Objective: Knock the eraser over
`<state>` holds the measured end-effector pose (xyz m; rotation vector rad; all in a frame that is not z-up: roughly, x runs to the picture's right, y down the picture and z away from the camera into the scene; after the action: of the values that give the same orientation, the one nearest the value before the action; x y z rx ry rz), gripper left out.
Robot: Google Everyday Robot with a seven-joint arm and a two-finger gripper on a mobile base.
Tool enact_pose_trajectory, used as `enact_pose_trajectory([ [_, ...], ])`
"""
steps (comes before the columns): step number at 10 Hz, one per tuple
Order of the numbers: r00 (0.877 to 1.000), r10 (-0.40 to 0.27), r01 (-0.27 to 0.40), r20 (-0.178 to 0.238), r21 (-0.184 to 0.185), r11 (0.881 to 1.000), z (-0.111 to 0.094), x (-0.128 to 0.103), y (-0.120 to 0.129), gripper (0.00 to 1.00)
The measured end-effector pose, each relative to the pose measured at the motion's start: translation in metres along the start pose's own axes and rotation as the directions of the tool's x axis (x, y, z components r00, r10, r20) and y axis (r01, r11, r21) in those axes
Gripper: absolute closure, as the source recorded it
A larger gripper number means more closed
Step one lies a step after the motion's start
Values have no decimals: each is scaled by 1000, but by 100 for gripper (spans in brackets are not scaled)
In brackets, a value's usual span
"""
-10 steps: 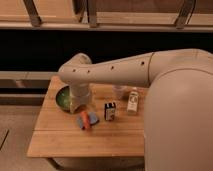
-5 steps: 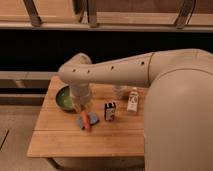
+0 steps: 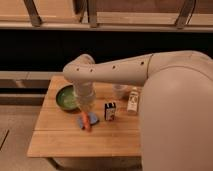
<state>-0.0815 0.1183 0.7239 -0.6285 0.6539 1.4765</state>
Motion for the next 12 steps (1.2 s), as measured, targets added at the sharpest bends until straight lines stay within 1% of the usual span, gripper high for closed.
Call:
enact_pose_trajectory([
  [1,998,52,-51,-47,19,999,11,3,-13,100],
  [2,990,106,-102,-92,51,993,22,5,-28,100],
  [3,981,148,-139,-123,79,987,29,6,-40,100],
  [4,967,199,-179,-157,131,975,34,7,-56,100],
  [5,957,233,-203,-175,176,963,35,8,-67,100],
  [6,947,264,-224,-185,209,952,35,6,-77,100],
  [7,931,309,-257,-192,256,932,34,1,-94,100],
  [8,923,337,-277,-186,289,916,31,-7,-107,100],
  [9,917,357,-291,-177,312,904,30,-16,-115,100],
  [10,922,357,-292,-152,336,896,29,-34,-126,100],
  [11,932,343,-284,-120,349,893,28,-51,-132,100],
  [12,948,312,-271,-62,356,894,27,-74,-138,100],
])
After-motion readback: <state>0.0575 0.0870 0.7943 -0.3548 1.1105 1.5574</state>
